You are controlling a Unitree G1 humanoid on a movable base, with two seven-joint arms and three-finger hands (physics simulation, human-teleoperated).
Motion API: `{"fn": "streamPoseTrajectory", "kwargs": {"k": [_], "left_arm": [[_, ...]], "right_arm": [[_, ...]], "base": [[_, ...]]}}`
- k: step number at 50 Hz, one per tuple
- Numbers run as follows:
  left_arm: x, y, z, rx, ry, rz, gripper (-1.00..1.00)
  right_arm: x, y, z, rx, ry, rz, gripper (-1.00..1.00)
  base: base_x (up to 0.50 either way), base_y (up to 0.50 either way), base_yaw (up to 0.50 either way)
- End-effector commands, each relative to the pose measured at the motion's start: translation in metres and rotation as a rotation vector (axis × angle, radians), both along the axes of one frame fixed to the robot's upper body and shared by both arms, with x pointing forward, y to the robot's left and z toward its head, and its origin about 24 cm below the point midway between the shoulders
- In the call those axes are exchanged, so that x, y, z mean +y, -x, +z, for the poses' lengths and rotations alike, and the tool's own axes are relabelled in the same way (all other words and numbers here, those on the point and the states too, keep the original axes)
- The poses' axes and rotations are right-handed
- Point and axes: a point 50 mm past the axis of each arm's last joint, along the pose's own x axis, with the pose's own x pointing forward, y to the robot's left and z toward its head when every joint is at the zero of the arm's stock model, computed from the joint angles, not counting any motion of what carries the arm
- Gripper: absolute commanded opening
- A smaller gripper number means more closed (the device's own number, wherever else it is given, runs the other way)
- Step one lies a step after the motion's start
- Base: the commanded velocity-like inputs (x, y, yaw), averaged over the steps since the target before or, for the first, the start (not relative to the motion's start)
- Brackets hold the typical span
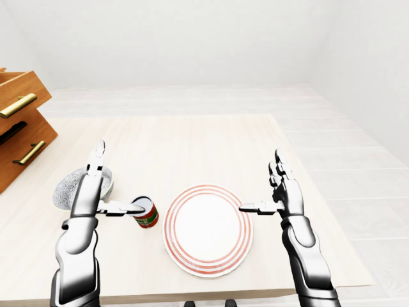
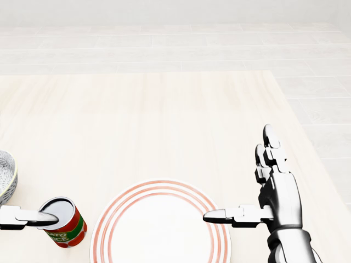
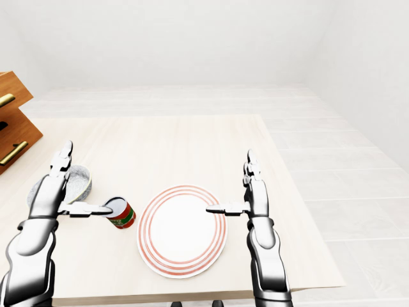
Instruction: Put the bowl on the plate.
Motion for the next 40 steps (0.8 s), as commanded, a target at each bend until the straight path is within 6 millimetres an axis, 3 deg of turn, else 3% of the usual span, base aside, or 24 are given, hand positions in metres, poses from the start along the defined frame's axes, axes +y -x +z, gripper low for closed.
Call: {"fn": "streamPoseTrajectory", "kwargs": {"k": [1, 29, 40], "left_arm": [[0.027, 0.002, -0.008, 0.067, -0.096, 0.123, 1.00], [0.052, -0.010, -0.015, 0.184, -0.470, 0.232, 1.00], [0.049, -0.015, -0.014, 0.198, -0.625, 0.234, 1.00]], "right_arm": [[0.001, 0.001, -0.003, 0.013, -0.004, 0.001, 1.00], [-0.001, 0.006, -0.007, 0.029, -0.011, -0.008, 1.00], [-0.002, 0.006, -0.004, 0.014, -0.003, -0.009, 1.00]], "base": [[0.00, 0.00, 0.00], [0.00, 0.00, 0.00], [0.00, 0.00, 0.00]]}}
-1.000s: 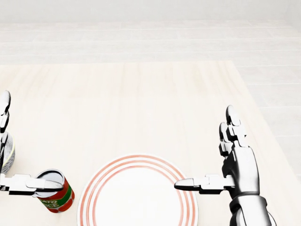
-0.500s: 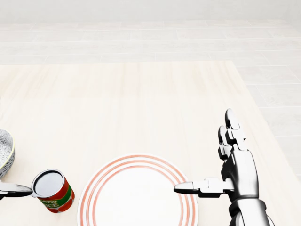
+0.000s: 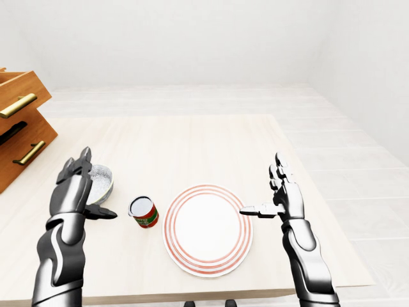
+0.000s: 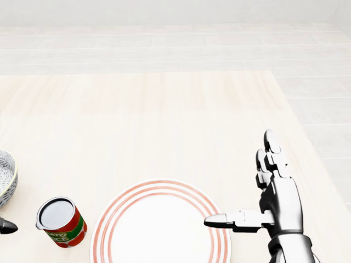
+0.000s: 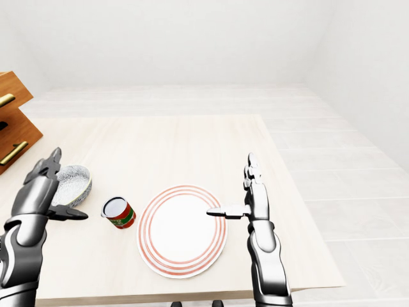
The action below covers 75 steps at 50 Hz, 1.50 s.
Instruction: Put the bowl on the plate.
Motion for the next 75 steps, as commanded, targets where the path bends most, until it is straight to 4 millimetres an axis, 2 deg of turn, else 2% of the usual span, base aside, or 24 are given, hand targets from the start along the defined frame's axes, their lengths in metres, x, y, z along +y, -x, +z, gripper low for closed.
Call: {"fn": "streamPoseTrajectory", "kwargs": {"k": [1, 16, 26, 31, 40, 52, 75], "left_arm": [[0.000, -0.005, 0.002, 0.034, -0.157, 0.000, 1.00], [0.002, -0.011, -0.006, 0.082, -0.317, 0.009, 1.00], [0.003, -0.012, -0.024, 0.113, -0.311, -0.007, 1.00], [0.015, -0.005, -0.031, 0.129, -0.304, 0.022, 1.00], [0.021, -0.002, -0.040, 0.158, -0.310, 0.042, 1.00], [0.008, -0.016, -0.046, 0.161, -0.289, 0.001, 1.00], [0.012, -0.029, -0.052, 0.182, -0.273, 0.012, 1.00]], "right_arm": [[-0.001, 0.001, 0.003, -0.013, 0.006, -0.003, 1.00], [-0.001, 0.000, 0.006, -0.025, 0.011, -0.003, 1.00], [-0.002, 0.002, 0.003, -0.013, 0.010, -0.007, 1.00], [-0.002, 0.003, 0.001, -0.006, 0.009, -0.007, 1.00], [-0.002, 0.004, -0.001, 0.004, 0.005, -0.010, 1.00], [-0.002, 0.006, 0.001, -0.003, 0.007, -0.011, 1.00], [-0.003, 0.008, 0.007, -0.029, 0.015, -0.017, 1.00]], "base": [[0.00, 0.00, 0.00], [0.00, 0.00, 0.00], [0.00, 0.00, 0.00], [0.00, 0.00, 0.00], [0.00, 0.00, 0.00], [0.00, 0.00, 0.00], [0.00, 0.00, 0.00]]}}
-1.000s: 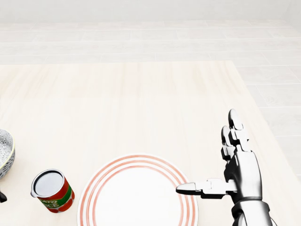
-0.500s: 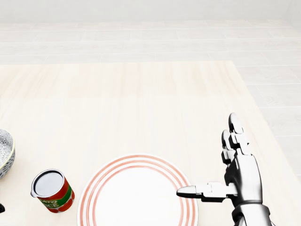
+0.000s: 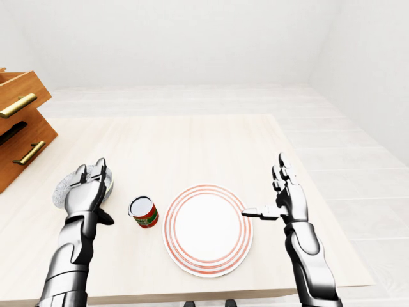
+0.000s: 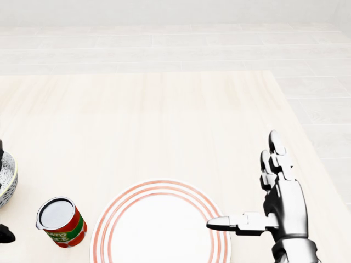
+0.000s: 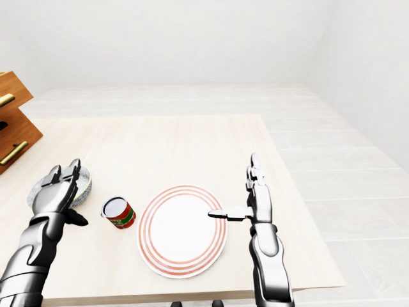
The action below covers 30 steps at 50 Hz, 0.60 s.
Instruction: Put the bowl on the plate.
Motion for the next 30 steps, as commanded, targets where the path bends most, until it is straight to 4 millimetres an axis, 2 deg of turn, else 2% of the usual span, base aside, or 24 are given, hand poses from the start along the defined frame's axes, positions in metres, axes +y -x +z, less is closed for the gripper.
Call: {"fn": "streamPoseTrajectory", "kwargs": {"k": [1, 14, 30], "left_arm": [[0.005, -0.005, -0.003, 0.013, 0.000, 0.012, 1.00], [0.021, -0.005, -0.004, 0.027, -0.020, 0.057, 1.00], [0.034, -0.001, -0.017, 0.064, -0.021, 0.111, 1.00]], "right_arm": [[-0.001, 0.000, 0.004, -0.017, 0.007, -0.003, 1.00], [0.000, -0.001, 0.009, -0.039, 0.013, 0.000, 1.00], [-0.001, 0.002, 0.010, -0.044, 0.017, -0.004, 1.00]], "base": [[0.00, 0.00, 0.00], [0.00, 0.00, 0.00], [0.00, 0.00, 0.00]]}}
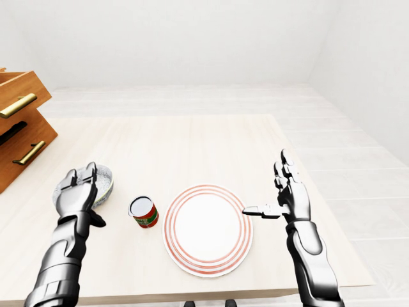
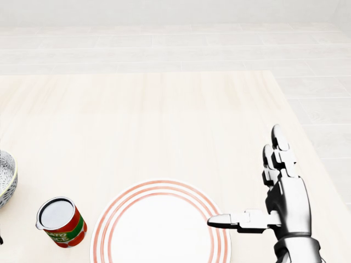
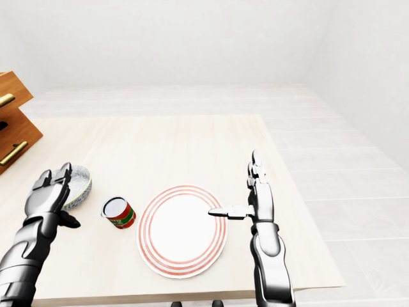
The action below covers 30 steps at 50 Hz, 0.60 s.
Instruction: Put the bowl on the plate.
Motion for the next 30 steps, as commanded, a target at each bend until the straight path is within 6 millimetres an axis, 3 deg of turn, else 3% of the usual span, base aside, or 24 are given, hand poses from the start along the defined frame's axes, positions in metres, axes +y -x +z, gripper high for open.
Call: {"fn": "streamPoseTrajectory", "kwargs": {"k": [1, 30], "left_arm": [[0.009, 0.002, -0.006, 0.022, -0.003, 0.036, 1.00], [0.020, -0.006, -0.014, 0.065, -0.025, 0.098, 1.00]], "right_arm": [[0.000, 0.002, 0.001, -0.004, 0.002, -0.003, 1.00], [0.002, 0.006, 0.004, -0.016, 0.009, -0.003, 1.00]], "base": [[0.00, 0.00, 0.00], [0.00, 0.00, 0.00]]}}
